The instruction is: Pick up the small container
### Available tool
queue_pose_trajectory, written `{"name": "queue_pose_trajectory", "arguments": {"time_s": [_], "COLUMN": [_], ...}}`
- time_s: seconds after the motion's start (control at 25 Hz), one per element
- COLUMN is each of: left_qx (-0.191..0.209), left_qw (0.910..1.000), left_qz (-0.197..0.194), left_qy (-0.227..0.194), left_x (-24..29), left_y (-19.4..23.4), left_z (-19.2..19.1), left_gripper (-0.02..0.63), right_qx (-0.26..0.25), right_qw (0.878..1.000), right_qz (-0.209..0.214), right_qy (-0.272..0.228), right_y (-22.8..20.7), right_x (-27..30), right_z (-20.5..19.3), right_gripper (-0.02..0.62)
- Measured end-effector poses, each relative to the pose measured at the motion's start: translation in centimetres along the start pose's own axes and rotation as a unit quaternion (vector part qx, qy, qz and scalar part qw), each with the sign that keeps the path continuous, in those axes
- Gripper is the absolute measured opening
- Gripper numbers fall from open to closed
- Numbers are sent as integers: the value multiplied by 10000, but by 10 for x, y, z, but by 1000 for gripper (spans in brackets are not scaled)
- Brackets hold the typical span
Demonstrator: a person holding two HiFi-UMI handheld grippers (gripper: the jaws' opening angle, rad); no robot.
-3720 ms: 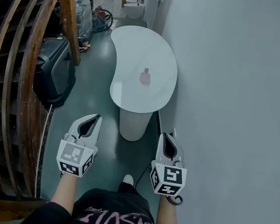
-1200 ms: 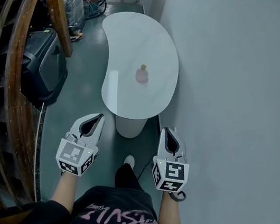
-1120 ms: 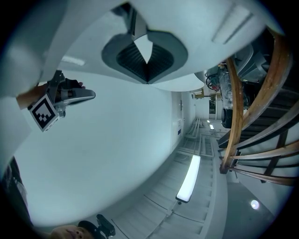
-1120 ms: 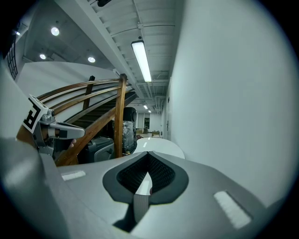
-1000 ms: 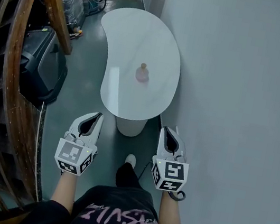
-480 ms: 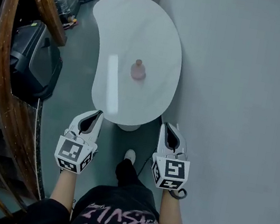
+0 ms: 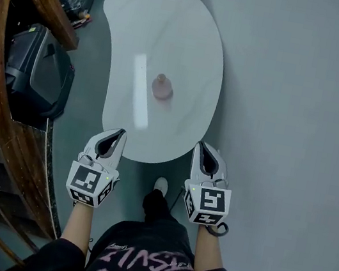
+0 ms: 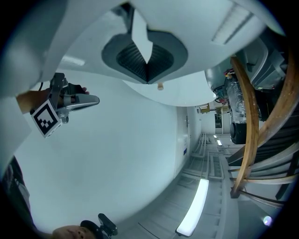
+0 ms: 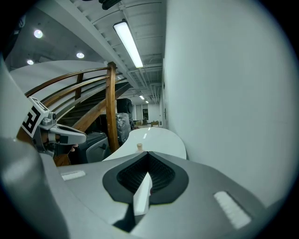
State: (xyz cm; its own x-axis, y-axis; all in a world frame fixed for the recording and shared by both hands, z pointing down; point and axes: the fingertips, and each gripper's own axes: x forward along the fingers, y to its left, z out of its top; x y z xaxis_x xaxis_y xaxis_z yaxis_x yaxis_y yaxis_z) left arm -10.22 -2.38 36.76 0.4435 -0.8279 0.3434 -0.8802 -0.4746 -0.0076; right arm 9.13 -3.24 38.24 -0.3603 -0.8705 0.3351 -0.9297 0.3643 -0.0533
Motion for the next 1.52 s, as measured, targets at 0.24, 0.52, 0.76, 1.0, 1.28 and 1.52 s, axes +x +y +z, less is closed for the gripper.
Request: {"name": "queue_pose_trajectory", "arguments": {"time_s": [0.24,0.52,0.76,1.0,1.28,1.52], "left_qx": [209,326,395,384,321,234], "left_qw": [9996,9991,9988,9989,9993,9996], "left_qz": [-23,22,121,192,148,84], "left_qy": [172,262,243,177,120,99], "left_x": [33,47,45,40,47,59], "left_y": [-1,1,1,4,6,13], "left_z": [10,20,32,38,37,34], "left_gripper": [2,2,2,2,2,2], "right_qx": [87,128,153,147,199,104], "right_qw": [9999,9996,9993,9991,9990,9995], "right_qz": [93,233,322,356,304,205], "right_qy": [60,15,-66,-154,-246,-197], "right_y": [-20,-25,-27,-22,-28,-30], "right_x": [27,47,48,45,47,55], "right_z": [5,14,26,34,38,38], "right_gripper": [11,11,11,11,11,11]}}
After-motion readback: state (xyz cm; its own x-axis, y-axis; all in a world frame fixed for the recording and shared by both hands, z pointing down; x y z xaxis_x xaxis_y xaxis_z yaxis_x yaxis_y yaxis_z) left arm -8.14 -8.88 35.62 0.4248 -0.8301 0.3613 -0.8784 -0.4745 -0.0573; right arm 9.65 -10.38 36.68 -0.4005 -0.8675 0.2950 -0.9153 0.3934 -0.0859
